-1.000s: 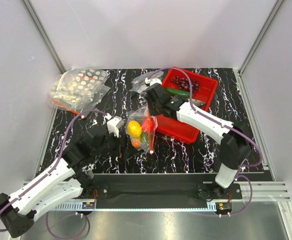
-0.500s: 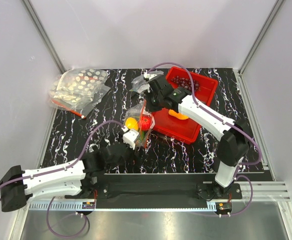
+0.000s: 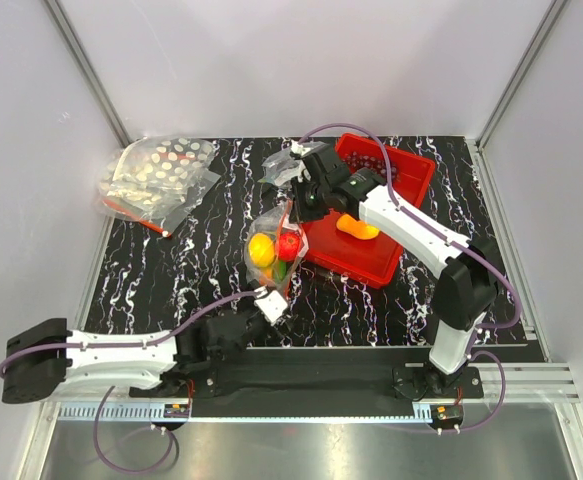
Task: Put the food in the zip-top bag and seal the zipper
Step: Zip the zipper food storage bag at the center of the board.
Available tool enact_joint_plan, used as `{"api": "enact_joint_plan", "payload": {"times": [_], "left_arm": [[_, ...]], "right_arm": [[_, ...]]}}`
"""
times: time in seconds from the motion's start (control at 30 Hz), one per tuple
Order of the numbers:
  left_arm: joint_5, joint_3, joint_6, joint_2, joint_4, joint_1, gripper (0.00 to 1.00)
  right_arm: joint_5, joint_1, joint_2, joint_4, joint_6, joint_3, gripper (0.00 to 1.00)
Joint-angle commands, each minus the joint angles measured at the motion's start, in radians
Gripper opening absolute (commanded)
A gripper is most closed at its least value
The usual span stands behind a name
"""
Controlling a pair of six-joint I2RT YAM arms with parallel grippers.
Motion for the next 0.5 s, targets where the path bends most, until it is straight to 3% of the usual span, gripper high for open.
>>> {"api": "enact_joint_plan", "payload": {"times": [0.0, 0.23, 0.3, 0.47], "left_arm": [[-0.057, 0.023, 0.05, 0.053, 0.152, -0.009, 0.82], [-0.164, 0.082, 0.052, 0.196, 0.15, -0.011, 0.63], [-0.219, 0.086, 0.033, 0.204, 0.167, -0.011, 0.47], [-0.311, 0.102, 0.005, 0.167, 0.172, -0.009, 0.22]], "right_arm": [[-0.044, -0.013, -0.015, 0.025, 0.017, 0.038, 0.0], [-0.084, -0.017, -0.021, 0.057, 0.035, 0.017, 0.0], [-0.087, -0.017, -0.029, 0.059, 0.035, 0.008, 0.0], [-0.089, -0.019, -0.062, 0.086, 0.034, -0.046, 0.0]]}}
